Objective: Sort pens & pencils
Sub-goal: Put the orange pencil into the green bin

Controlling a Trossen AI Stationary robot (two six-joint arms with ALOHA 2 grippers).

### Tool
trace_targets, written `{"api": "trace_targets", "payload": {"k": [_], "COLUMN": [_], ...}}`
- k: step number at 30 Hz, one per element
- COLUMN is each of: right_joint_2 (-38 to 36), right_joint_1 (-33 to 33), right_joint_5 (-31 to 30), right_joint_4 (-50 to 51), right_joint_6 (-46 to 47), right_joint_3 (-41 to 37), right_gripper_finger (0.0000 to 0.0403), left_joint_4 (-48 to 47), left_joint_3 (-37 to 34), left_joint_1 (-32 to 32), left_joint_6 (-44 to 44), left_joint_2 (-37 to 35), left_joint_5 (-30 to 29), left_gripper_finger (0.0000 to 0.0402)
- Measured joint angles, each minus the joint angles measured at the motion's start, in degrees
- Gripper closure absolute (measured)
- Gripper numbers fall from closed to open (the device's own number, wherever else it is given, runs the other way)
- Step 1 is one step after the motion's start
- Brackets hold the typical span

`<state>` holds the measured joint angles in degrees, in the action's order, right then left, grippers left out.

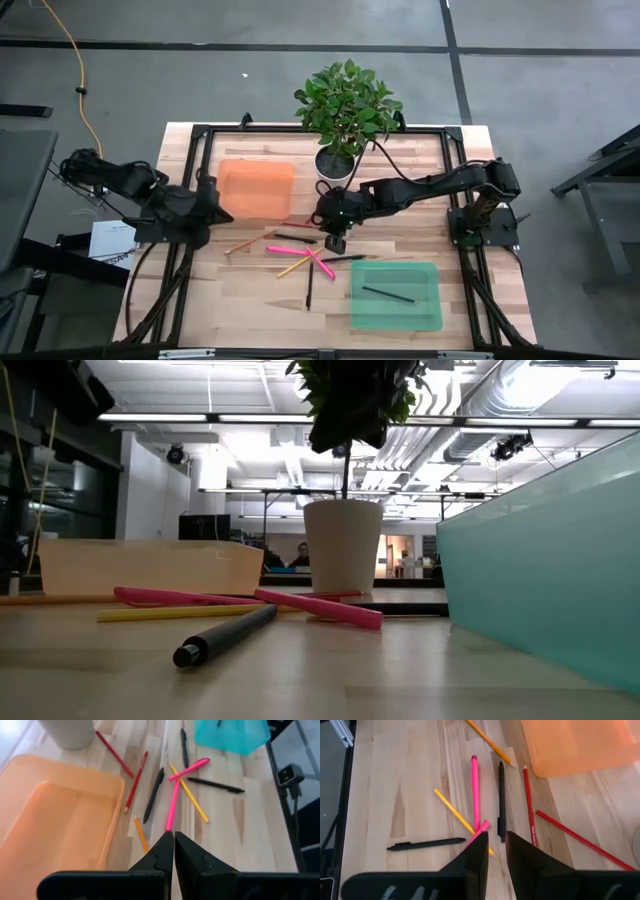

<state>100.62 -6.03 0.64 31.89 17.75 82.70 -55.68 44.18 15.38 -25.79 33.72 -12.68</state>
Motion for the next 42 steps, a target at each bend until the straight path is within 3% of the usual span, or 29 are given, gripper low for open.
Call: {"api": "trace_targets", "payload": {"k": [5, 13, 27, 42], "right_joint_2": [0.00, 0.00, 0.02, 0.02], "right_joint_1": [0.52, 0.82, 0.82, 0.82], "right_joint_5": [-0.02, -0.02, -0.38, -0.48], "right_joint_4": [-0.01, -0.01, -0.12, -0.19], "right_joint_6": [0.26, 0.39, 0.24, -0.16], "right_joint_3": [0.00, 0.00, 0.00, 0.00], "right_gripper_finger": [0.0346, 0.0346, 0.0346, 0.0346], "left_joint_4": [-1.71, 3.40, 11.06, 13.12], "left_joint_3": [-3.33, -12.87, -22.60, -22.77], "left_joint_1": [-0.01, 0.01, 0.01, 0.01], "left_joint_6": [-0.04, -2.60, -10.07, -14.71], "left_joint_2": [-2.14, -4.28, 0.87, 11.58], "left_joint_5": [0.94, 5.11, 15.56, 11.57], "left_gripper_finger": [0.0396, 0.0396, 0.0396, 0.0396]}}
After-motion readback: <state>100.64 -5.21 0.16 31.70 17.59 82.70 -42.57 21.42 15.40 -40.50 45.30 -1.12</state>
